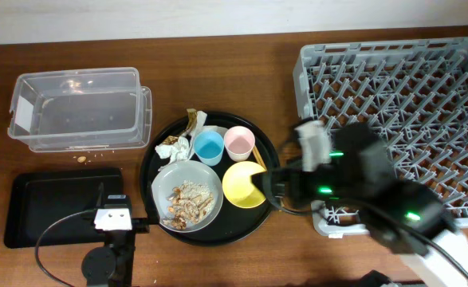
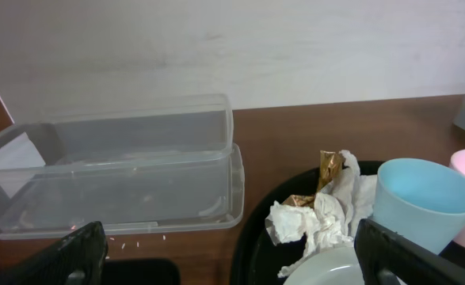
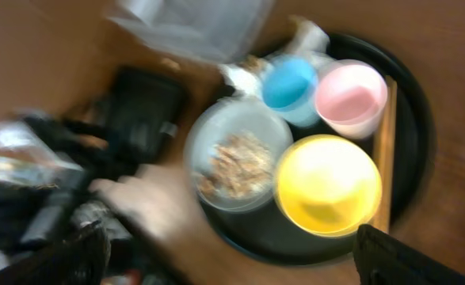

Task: Sort waste into correct bins and load items into the dishwasher rack
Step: 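Move the right gripper over the yellow bowl and grasp its rim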

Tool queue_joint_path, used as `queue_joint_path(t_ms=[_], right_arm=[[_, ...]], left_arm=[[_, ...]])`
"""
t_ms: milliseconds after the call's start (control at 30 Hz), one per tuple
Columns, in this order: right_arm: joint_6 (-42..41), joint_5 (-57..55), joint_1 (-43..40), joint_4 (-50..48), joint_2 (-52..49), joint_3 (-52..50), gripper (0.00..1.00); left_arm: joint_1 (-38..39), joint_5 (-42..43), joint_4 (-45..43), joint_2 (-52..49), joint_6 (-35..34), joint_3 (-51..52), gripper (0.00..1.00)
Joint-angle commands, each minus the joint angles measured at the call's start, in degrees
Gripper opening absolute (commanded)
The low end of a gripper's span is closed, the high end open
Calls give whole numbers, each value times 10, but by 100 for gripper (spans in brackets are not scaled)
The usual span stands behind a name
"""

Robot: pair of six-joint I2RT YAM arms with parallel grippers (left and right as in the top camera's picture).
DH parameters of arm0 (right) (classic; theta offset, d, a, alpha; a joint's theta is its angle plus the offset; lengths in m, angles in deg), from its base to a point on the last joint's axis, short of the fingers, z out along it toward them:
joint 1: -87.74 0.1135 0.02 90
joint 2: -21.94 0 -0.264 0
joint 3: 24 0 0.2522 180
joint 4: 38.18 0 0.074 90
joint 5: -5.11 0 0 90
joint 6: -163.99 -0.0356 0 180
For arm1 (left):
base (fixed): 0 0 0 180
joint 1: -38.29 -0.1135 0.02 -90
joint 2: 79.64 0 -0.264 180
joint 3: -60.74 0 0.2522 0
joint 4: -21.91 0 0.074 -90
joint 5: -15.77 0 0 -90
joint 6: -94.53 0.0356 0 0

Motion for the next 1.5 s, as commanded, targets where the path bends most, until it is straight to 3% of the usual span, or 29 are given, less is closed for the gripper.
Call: queue_joint_path(t_ms=[0, 167, 400, 800, 1033, 1167, 1233, 1300, 1467], right_arm=[[-70, -246, 110, 10, -103, 50, 99], [-118, -250, 150, 22, -261, 118, 99], [-131, -184, 150, 25, -392, 129, 98], [-131, -160, 150, -24, -468, 128, 99], [-197, -176, 150, -21, -485, 127, 100], [-204, -189, 150, -22, -485, 114, 78], [-212, -191, 150, -21, -485, 106, 73], [-212, -191, 150, -21, -485, 104, 57], [-212, -192, 156, -22, -485, 100, 56]], left_arm=[[2, 6, 1, 4, 11, 3, 99], [2, 6, 1, 4, 11, 3, 99], [2, 6, 1, 4, 11, 3, 99], [2, 6, 1, 4, 11, 3, 99], [2, 6, 1, 4, 11, 3, 99], [2, 6, 1, 4, 11, 3, 99], [2, 6, 1, 4, 11, 3, 99], [2, 6, 1, 4, 11, 3, 99], [2, 6, 1, 4, 11, 3, 99]])
